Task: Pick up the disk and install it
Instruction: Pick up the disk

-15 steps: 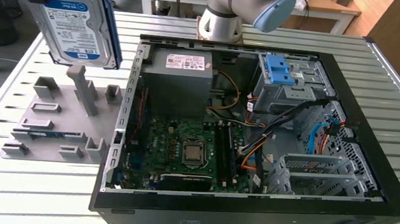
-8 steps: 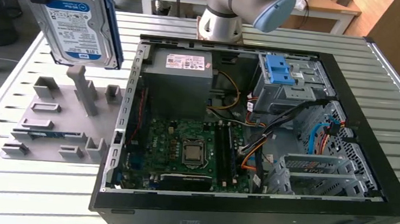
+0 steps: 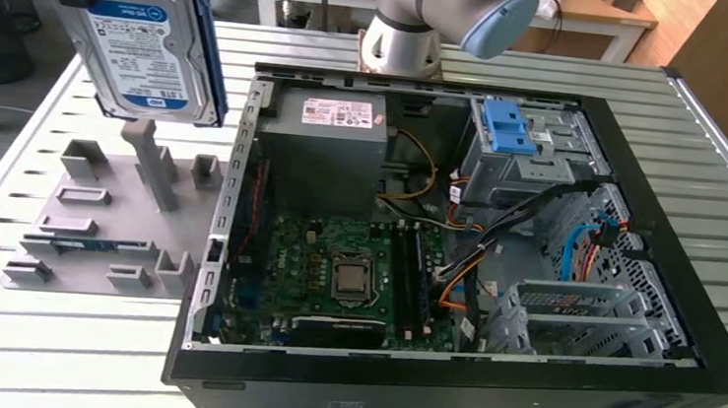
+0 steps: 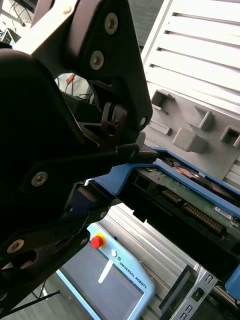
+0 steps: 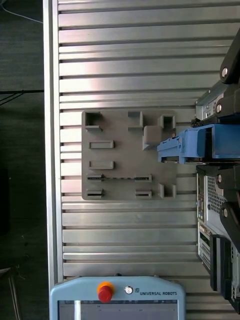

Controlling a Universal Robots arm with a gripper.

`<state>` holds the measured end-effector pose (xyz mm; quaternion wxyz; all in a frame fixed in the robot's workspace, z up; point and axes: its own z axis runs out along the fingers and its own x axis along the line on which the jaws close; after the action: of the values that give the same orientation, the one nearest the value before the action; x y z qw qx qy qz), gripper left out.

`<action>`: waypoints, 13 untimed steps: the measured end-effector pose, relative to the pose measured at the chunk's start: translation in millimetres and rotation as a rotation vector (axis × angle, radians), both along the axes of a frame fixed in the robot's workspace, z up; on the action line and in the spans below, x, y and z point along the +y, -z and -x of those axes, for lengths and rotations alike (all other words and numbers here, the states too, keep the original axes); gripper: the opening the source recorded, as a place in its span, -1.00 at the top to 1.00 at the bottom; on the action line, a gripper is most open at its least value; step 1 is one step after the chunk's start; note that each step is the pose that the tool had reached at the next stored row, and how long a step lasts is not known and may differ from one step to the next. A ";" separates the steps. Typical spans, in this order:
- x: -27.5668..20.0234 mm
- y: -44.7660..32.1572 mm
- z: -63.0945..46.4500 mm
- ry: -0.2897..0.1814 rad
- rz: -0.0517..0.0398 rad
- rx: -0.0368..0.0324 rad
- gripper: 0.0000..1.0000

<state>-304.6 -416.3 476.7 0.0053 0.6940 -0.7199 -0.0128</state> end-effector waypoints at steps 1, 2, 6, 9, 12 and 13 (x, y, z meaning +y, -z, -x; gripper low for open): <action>0.0 0.0 -0.3 0.000 -0.0001 0.0000 0.27; 0.0 0.0 -0.6 0.000 0.0000 0.0000 0.27; 0.0 0.0 -1.7 0.000 0.0000 0.0000 0.27; 0.0 0.0 -2.6 0.000 0.0000 0.0001 0.27; 0.0 0.1 -3.3 0.000 0.0000 0.0000 0.27; 0.0 0.0 -3.6 0.000 0.0000 0.0000 0.27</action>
<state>-301.0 -416.3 476.6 0.0053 0.6940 -0.7199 -0.0128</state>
